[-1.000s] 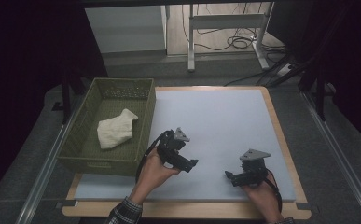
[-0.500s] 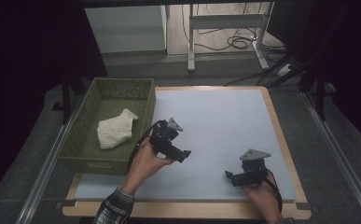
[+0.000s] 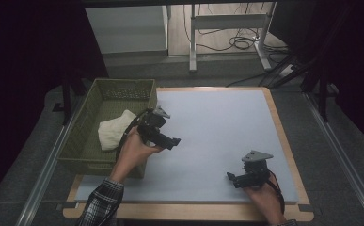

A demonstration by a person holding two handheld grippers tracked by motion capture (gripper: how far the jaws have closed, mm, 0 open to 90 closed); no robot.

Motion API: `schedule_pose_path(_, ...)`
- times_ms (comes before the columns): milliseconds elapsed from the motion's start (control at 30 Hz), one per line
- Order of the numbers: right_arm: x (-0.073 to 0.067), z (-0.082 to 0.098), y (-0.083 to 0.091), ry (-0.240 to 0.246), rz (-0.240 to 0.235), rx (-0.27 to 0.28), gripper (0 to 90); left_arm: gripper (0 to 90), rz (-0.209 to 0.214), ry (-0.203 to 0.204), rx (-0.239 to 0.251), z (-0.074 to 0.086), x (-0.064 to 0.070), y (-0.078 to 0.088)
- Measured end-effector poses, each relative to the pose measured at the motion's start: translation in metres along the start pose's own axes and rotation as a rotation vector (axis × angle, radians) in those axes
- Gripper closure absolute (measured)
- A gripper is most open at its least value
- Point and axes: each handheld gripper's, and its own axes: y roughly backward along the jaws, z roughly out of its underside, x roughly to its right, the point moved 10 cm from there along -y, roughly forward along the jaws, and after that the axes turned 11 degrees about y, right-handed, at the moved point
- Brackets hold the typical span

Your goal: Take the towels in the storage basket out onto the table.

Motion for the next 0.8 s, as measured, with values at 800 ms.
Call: schedule_pose_path(800,0.0,0.0,0.0,0.0,0.0,0.0,3.1,6.9,-0.109,0.094,0.013,-0.007,-0.087,0.051)
